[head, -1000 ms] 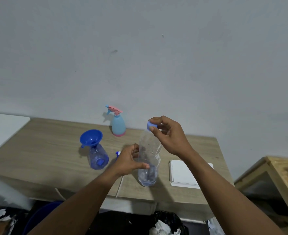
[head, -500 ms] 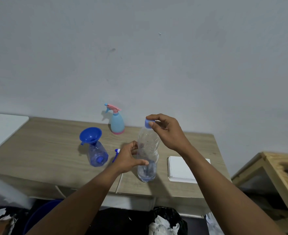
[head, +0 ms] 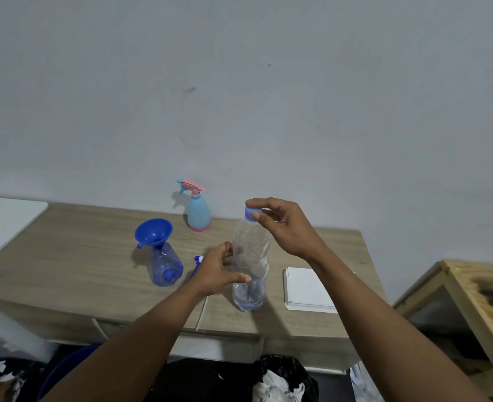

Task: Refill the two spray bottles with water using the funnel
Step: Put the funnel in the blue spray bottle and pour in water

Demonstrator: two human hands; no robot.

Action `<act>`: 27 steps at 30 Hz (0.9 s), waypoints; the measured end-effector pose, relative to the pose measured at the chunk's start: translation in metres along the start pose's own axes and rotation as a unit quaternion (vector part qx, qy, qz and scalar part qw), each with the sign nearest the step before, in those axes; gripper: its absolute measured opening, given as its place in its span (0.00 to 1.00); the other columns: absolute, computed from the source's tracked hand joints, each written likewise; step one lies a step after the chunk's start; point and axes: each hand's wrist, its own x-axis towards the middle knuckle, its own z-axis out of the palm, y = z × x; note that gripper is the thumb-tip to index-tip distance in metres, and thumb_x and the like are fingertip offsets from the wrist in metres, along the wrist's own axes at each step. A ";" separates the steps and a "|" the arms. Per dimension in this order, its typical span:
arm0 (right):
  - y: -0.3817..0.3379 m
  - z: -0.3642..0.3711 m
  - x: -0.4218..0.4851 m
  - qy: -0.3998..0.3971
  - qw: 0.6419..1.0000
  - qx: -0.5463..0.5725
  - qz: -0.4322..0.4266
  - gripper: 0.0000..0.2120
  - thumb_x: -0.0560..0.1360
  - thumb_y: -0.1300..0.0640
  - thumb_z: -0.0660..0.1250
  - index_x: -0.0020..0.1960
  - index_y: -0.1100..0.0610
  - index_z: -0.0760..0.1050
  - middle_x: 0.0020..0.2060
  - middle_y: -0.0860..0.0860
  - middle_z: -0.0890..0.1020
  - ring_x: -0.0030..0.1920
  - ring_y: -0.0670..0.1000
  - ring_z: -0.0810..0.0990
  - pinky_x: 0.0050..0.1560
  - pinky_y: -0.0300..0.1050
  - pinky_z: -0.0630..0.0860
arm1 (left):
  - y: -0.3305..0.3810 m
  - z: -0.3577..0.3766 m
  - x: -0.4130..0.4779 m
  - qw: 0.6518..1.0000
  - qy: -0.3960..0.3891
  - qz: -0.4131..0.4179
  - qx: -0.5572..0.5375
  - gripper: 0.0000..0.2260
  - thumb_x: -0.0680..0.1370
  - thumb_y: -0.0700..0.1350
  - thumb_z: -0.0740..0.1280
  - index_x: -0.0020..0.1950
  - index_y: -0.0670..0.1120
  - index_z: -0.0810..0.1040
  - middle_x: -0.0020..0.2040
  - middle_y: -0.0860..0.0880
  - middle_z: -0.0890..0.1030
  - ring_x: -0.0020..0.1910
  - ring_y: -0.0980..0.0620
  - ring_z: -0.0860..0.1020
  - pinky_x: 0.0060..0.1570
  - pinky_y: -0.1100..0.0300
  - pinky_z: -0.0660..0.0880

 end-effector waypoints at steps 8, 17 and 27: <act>-0.002 0.003 0.002 0.037 0.998 -0.017 -0.042 0.07 0.77 0.62 0.72 0.53 0.55 0.84 0.53 0.52 0.84 0.54 0.50 0.84 0.56 0.41 0.79 | 0.003 0.001 -0.001 1.000 0.002 0.009 0.008 0.39 0.56 0.53 0.84 0.65 0.53 0.75 0.61 0.54 0.81 0.61 0.53 0.80 0.61 0.48 0.79; -0.003 0.006 0.000 0.059 0.996 -0.021 -0.063 0.07 0.74 0.62 0.75 0.51 0.53 0.84 0.50 0.55 0.80 0.51 0.51 0.83 0.56 0.46 0.82 | 0.000 0.002 0.000 1.000 -0.002 0.006 -0.002 0.40 0.57 0.51 0.84 0.66 0.53 0.74 0.62 0.53 0.81 0.61 0.52 0.79 0.61 0.48 0.79; 0.000 0.011 0.000 0.064 0.996 -0.026 -0.049 0.08 0.73 0.60 0.77 0.50 0.53 0.82 0.52 0.53 0.78 0.54 0.50 0.82 0.58 0.49 0.81 | -0.004 0.002 0.000 1.000 0.000 -0.001 0.005 0.41 0.57 0.54 0.84 0.67 0.55 0.73 0.63 0.55 0.80 0.63 0.53 0.79 0.61 0.48 0.79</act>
